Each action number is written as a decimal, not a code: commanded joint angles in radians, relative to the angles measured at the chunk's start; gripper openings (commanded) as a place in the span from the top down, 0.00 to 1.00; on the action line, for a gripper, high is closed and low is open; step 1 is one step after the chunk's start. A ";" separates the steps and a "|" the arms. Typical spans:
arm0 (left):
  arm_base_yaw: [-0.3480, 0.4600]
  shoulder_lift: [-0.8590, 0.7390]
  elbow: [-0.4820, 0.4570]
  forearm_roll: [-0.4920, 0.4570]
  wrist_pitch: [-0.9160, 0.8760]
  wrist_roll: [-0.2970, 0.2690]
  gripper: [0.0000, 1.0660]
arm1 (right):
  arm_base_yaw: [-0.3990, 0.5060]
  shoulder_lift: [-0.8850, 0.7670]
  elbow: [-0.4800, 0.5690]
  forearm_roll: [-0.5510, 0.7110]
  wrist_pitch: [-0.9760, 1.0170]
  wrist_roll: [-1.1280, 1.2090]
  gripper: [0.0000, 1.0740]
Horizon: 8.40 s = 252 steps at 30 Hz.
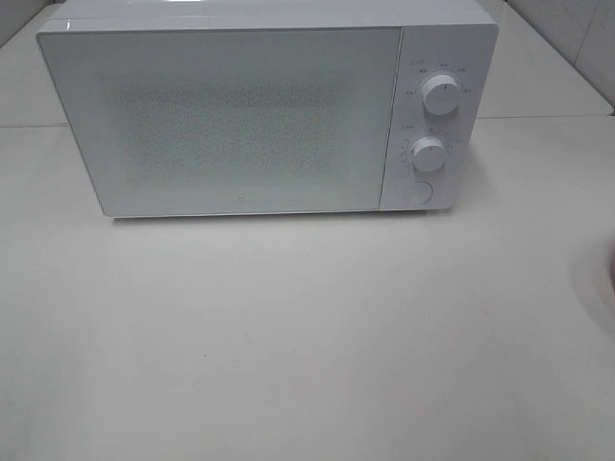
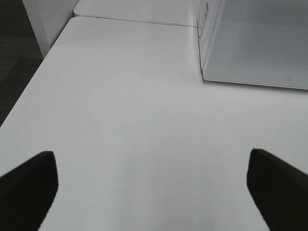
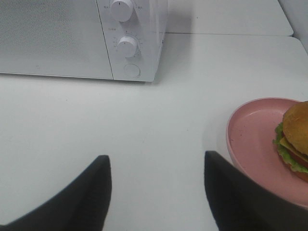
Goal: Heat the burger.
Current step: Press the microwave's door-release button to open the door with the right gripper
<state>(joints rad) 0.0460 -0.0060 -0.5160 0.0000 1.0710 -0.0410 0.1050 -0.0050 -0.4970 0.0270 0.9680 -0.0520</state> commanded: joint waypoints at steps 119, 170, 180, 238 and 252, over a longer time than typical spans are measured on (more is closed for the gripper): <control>0.003 -0.013 -0.001 -0.007 0.000 -0.001 0.04 | 0.379 1.912 0.037 0.274 -2.003 1.221 1.00; 0.003 -0.013 -0.001 -0.007 0.000 0.000 0.04 | 0.354 2.092 -0.262 0.431 -1.841 1.289 1.00; 0.003 -0.013 -0.001 -0.007 0.000 0.000 0.04 | 0.354 2.092 -0.262 0.424 -1.844 1.289 1.00; 0.003 -0.013 -0.001 -0.007 0.000 0.000 0.04 | 0.354 2.109 -0.297 0.434 -1.899 1.284 1.00; 0.003 -0.013 -0.001 -0.007 0.000 0.000 0.04 | 0.354 2.115 -0.327 0.462 -1.936 1.280 1.00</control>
<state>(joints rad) 0.0460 -0.0060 -0.5160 0.0000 1.0710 -0.0410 0.4640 2.1190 -0.7930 0.4910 -0.8840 1.2490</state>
